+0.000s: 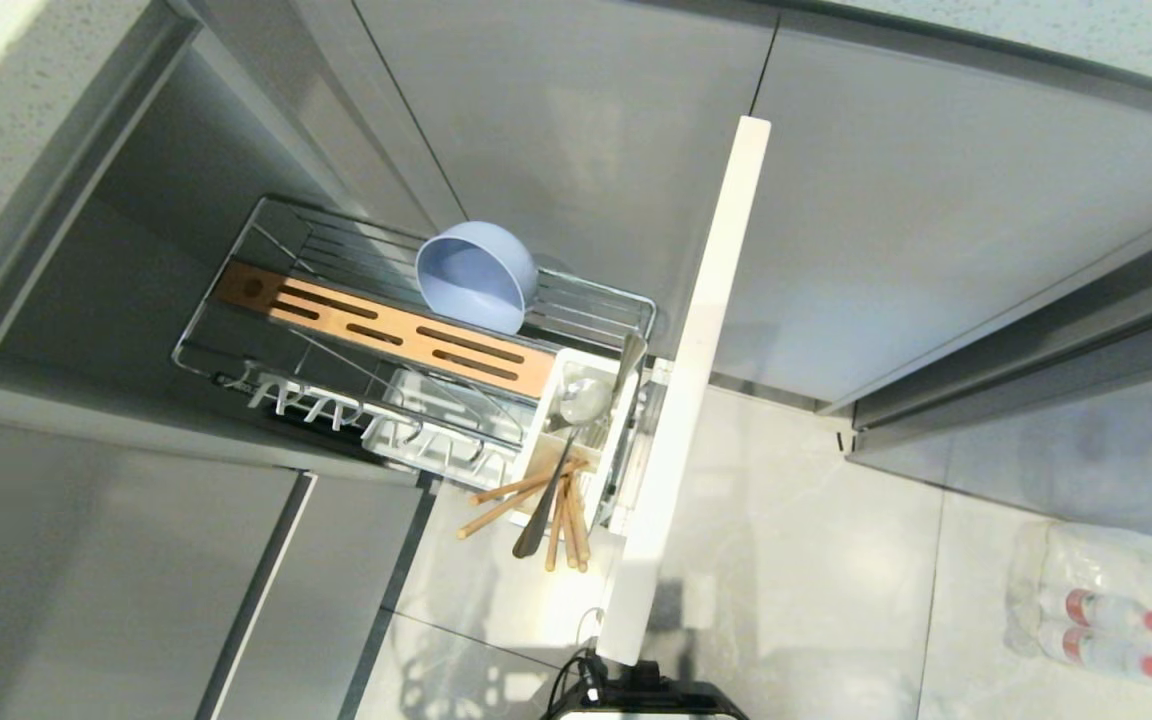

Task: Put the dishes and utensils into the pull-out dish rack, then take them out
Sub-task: Pick up the plate and place it in the cupboard

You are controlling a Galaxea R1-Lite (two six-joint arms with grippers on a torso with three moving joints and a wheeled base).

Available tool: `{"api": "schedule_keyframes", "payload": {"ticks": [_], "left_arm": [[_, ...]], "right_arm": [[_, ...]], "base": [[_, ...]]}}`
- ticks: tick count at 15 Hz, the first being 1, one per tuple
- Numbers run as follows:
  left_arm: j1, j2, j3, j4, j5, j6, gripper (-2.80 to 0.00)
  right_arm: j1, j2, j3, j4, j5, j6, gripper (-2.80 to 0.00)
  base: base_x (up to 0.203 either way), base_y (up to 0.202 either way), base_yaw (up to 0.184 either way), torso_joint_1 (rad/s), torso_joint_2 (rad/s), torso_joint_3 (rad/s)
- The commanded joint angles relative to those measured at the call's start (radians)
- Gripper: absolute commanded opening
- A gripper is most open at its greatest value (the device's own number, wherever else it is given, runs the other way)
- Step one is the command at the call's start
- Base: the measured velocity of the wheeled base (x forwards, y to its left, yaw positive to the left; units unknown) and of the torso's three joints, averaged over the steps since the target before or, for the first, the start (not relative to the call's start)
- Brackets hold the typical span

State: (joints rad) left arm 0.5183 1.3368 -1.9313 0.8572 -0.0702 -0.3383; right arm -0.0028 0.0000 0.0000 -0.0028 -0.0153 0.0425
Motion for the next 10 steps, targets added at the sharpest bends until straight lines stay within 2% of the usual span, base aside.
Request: {"api": "schedule_keyframes", "payload": {"ticks": [1, 10], "left_arm": [[0.003, 0.001, 0.003, 0.003, 0.0, -0.002, -2.8], [0.005, -0.016, 0.005, 0.006, -0.002, 0.001, -2.8]], "right_arm": [[0.0, 0.0, 0.0, 0.0, 0.0, 0.0, -2.8], [0.0, 0.002, 0.0, 0.0, 0.0, 0.0, -2.8]], "base": [[0.0, 0.0, 0.0, 0.0, 0.0, 0.0], [0.0, 0.0, 0.0, 0.0, 0.0, 0.0]]}}
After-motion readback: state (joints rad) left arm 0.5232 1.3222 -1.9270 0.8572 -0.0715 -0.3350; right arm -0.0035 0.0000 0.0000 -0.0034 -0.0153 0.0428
